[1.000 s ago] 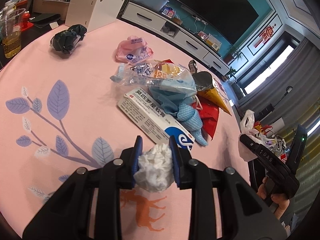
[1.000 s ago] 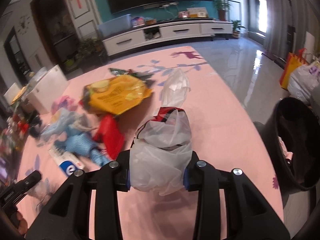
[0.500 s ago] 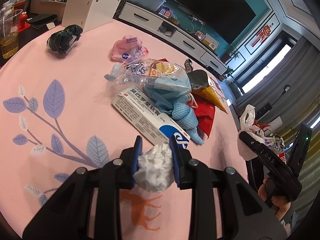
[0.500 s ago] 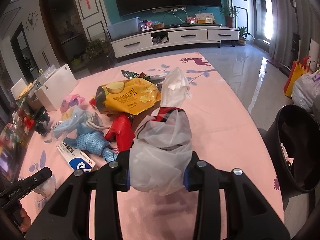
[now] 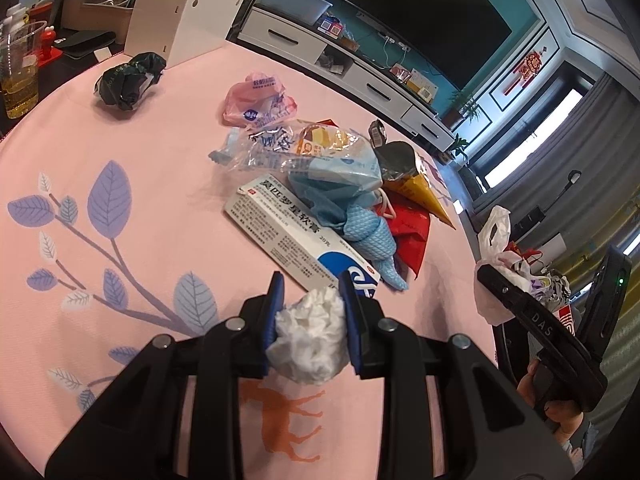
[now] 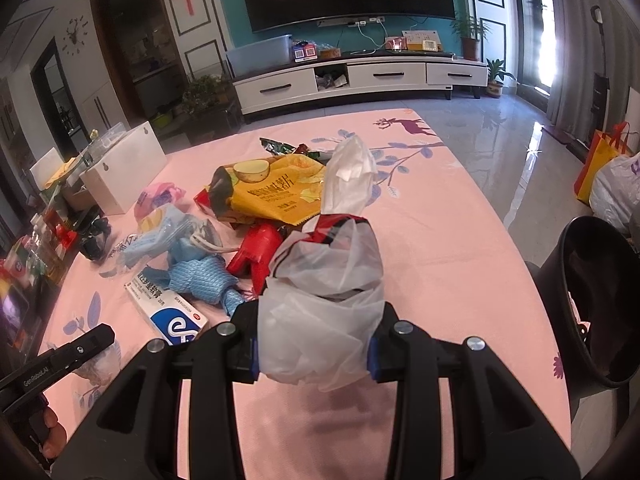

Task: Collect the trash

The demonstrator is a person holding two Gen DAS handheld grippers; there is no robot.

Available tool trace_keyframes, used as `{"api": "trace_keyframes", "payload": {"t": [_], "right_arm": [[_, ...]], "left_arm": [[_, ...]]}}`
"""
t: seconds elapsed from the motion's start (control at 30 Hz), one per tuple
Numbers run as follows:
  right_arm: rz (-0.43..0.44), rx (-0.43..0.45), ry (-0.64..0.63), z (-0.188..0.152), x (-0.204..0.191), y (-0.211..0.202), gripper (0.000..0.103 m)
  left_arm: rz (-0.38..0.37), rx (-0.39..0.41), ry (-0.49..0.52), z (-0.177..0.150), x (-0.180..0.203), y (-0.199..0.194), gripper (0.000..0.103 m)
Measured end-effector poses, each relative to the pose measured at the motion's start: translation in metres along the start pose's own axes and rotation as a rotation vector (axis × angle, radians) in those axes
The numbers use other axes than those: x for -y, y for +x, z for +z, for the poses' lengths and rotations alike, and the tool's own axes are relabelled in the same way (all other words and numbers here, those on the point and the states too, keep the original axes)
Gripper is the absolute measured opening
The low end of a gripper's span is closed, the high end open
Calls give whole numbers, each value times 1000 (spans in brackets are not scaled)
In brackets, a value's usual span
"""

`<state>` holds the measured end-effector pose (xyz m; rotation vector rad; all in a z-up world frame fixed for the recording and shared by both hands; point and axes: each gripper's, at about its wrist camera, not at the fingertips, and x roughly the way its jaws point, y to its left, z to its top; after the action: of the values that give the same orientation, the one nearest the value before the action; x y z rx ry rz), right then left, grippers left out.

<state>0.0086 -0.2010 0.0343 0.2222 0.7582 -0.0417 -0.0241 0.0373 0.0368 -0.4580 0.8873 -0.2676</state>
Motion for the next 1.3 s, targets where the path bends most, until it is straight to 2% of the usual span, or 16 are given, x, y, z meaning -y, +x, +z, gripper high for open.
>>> {"api": "trace_keyframes", "payload": {"t": [0.73, 0.87, 1.3], "right_arm": [[12, 7, -15, 0, -5, -5, 37], [37, 0, 7, 1, -3, -5, 37], [-20, 20, -24, 0, -7, -7, 37]], "left_arm": [[-7, 16, 37, -1, 7, -3, 29], [-9, 18, 41, -2, 9, -4, 29], [-12, 16, 48, -3, 10, -5, 29]]}}
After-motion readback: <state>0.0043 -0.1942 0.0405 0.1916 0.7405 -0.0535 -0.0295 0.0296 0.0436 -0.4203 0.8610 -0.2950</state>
